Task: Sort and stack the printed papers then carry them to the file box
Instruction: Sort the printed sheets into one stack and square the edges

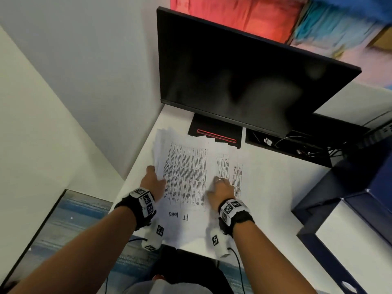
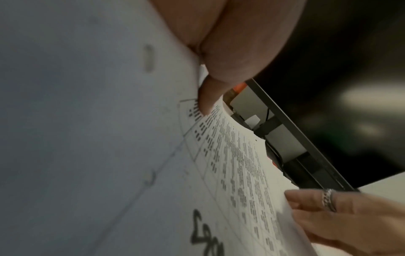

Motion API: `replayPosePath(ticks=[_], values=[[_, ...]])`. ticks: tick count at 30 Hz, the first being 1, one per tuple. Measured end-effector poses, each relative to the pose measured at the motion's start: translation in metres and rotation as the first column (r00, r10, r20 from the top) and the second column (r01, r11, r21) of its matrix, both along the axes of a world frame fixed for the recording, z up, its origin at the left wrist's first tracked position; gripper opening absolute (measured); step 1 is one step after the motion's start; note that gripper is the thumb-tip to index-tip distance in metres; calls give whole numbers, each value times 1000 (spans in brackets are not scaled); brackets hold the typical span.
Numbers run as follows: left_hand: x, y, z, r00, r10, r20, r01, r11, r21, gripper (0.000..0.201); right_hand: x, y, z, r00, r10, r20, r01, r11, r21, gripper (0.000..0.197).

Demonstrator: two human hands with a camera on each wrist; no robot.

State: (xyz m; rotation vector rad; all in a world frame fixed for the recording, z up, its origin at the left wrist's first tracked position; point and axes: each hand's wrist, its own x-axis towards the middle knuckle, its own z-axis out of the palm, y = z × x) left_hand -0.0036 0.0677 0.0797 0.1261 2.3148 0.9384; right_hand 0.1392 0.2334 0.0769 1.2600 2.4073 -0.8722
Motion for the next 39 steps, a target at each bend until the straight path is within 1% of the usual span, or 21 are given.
replayPosePath(ticks=[2,4,6,7,8,10,13,14,16,18,21,22,24,26,29,31,33,35,36,37,39], values=[[-1,-6,6,999,-3,-52,7,997,74,36,5,8,-3,990,-121,-73,119,992,-36,54],[-2,-14,19,992,-11,-123,35,982,187,30,11,19,0,951,-249,-184,217,960,-177,81],[-4,-24,37,986,-26,-166,80,942,327,32,12,27,17,863,-378,-336,264,904,-337,102],[-6,-28,48,985,-41,-166,105,911,399,33,11,30,30,804,-438,-402,268,870,-413,104],[-7,-31,60,987,-56,-154,122,875,469,36,8,32,46,747,-487,-454,259,841,-475,100],[-12,-30,83,988,-73,-133,136,814,565,41,1,34,86,628,-539,-562,200,809,-552,75],[-17,-21,116,979,7,-203,122,778,616,35,-8,30,143,449,-517,-729,100,839,-534,36],[-19,-18,123,972,41,-232,120,764,634,35,-8,30,154,400,-491,-774,77,859,-506,28],[-19,-14,128,955,68,-290,146,741,656,40,-8,26,167,353,-404,-844,37,907,-419,27],[-17,-13,121,954,54,-295,159,742,651,48,-6,22,164,362,-346,-866,26,932,-361,36],[-18,-10,95,952,5,-305,172,817,551,56,-5,20,139,445,-354,-822,79,930,-358,39],[-17,-8,87,958,-7,-287,162,841,517,54,-5,20,131,473,-377,-797,99,921,-376,40],[-15,-3,77,970,18,-242,102,874,476,39,-6,21,122,497,-420,-759,149,903,-402,42],[-12,2,75,967,77,-241,53,869,492,22,-4,22,119,485,-452,-749,180,889,-421,38],[-6,3,74,968,110,-224,40,817,576,26,4,23,115,436,-495,-752,163,865,-475,36],[-2,4,68,980,94,-173,28,801,598,31,7,22,100,489,-489,-722,170,866,-471,38],[3,9,64,986,85,-141,12,819,574,22,8,21,81,562,-498,-661,212,858,-467,39],[1,14,70,978,107,-181,2,855,519,11,8,25,60,604,-523,-602,263,843,-469,57],[-2,14,74,967,122,-224,3,872,490,17,10,28,50,624,-544,-561,307,831,-464,72],[-6,14,79,955,145,-257,-6,880,474,22,14,33,40,666,-552,-502,373,829,-417,87],[-17,7,90,936,201,-290,-46,885,464,26,26,42,24,784,-560,-267,527,829,-190,110]])
